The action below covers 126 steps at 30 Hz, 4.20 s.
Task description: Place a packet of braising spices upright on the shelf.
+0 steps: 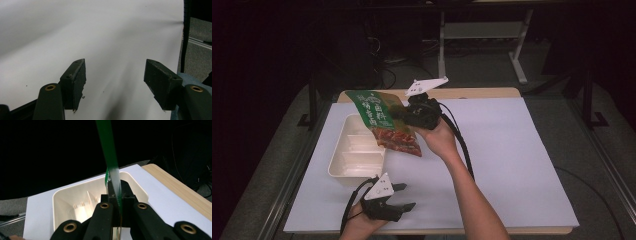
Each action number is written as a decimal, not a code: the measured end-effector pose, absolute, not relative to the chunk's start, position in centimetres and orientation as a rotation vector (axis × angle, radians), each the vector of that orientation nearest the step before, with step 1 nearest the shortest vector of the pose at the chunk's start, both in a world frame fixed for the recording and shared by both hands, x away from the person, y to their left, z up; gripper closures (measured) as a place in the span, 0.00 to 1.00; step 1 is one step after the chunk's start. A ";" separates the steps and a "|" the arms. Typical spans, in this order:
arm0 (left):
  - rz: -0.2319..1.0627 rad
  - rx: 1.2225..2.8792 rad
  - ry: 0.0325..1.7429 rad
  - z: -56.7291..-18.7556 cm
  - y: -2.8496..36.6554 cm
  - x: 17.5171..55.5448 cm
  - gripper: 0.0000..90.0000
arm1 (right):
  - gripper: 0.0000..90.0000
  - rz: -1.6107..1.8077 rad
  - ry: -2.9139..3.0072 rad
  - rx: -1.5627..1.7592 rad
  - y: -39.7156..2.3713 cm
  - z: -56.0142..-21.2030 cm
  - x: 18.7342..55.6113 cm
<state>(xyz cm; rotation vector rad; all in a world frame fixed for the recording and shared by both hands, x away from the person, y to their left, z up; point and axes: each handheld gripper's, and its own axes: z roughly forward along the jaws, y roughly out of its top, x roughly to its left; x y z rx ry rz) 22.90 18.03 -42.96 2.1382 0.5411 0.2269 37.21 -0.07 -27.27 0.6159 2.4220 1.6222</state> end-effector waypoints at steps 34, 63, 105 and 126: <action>0.224 2.118 0.543 -43.2 18.1 23.0 0.36 | 1.00 1.681 2.445 0.559 5.9 -28.5 39.2; 0.228 2.126 0.538 -43.1 18.4 23.1 0.35 | 1.00 1.751 2.434 0.630 8.9 -30.9 40.9; 0.217 2.117 0.554 -43.1 18.4 23.0 0.35 | 0.99 1.802 2.353 0.838 9.5 -34.6 41.9; 0.215 2.122 0.553 -43.2 18.2 23.0 0.34 | 0.99 1.787 2.387 0.822 8.6 -35.2 41.8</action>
